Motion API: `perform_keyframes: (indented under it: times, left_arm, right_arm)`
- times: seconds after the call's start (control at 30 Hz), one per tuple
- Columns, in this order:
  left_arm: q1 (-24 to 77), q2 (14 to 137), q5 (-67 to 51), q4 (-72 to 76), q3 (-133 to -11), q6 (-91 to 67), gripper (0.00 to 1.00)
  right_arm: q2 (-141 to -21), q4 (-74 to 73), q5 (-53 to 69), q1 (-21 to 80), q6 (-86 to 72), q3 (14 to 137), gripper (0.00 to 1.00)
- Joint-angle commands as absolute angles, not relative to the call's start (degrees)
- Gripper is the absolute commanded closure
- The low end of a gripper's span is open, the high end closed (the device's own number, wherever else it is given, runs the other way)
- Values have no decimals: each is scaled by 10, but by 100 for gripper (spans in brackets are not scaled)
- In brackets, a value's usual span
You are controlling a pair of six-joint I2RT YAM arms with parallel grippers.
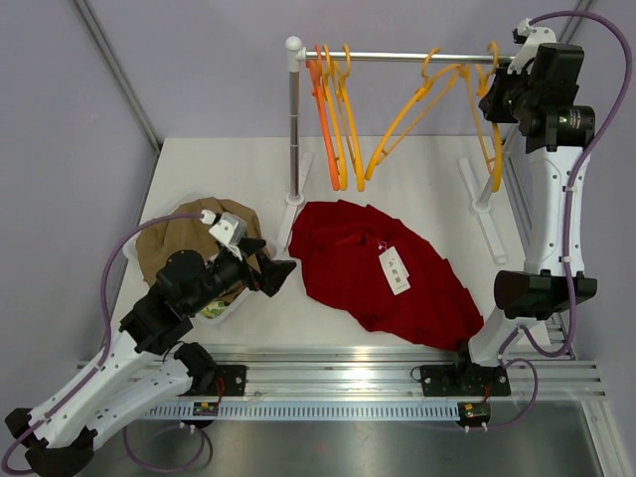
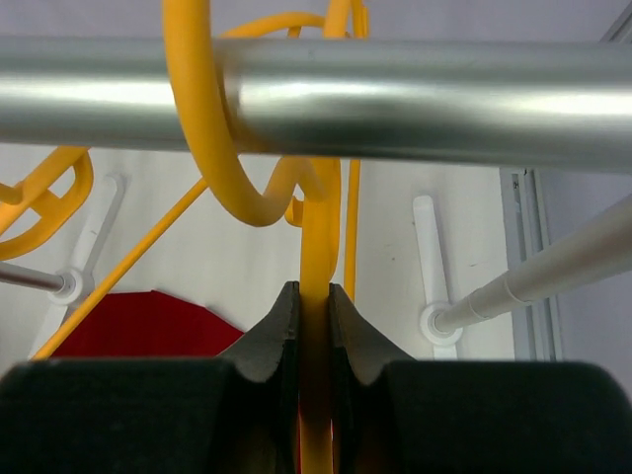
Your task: Remove the skirt from the hanger
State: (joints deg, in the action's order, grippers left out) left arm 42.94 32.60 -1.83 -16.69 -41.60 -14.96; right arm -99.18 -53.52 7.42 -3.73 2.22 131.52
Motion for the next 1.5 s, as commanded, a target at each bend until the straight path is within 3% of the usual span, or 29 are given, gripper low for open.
perform_keyframes:
  times: [0.0, 0.13, 0.4, 0.47, 0.5, 0.63, 0.67, 0.77, 1.03, 1.3, 1.47]
  left_arm:
    - [430, 343, -63, -120, -417, -157, 1]
    - [430, 372, -75, -113, -424, -161, 1]
    - [464, 431, -78, -70, -427, -146, 1]
    - [488, 450, -70, -55, -425, -128, 1]
    - [495, 458, -65, -38, -420, -123, 1]
    - [537, 509, -53, -3, -423, -89, 1]
    - [553, 532, -50, -3, -425, -70, 1]
    - [588, 591, -33, 20, -440, -21, 1]
    - [678, 786, 71, 51, -502, 52, 1]
    - [679, 1019, 179, 8, -672, -24, 1]
    - [672, 1140, 150, -45, -743, -89, 1]
  right_arm:
    - [-997, -503, 82, -15, 25, 1325, 100]
    - [-992, -496, 40, 53, 73, 1297, 100]
    - [-986, -490, 38, 69, 71, 1261, 100]
    - [-977, -485, 42, 69, 78, 1246, 95]
    - [-974, -483, 44, 69, 82, 1241, 90]
    - [-930, -484, 61, 69, 125, 1214, 36]
    - [-918, -482, 62, 69, 134, 1195, 16]
    - [-854, -476, 62, 68, 184, 1144, 0]
    - [-647, -440, 176, 4, 299, 902, 1]
    - [-576, -412, 270, -59, 246, 740, 0]
    - [-553, -386, 305, -77, 224, 682, 0]
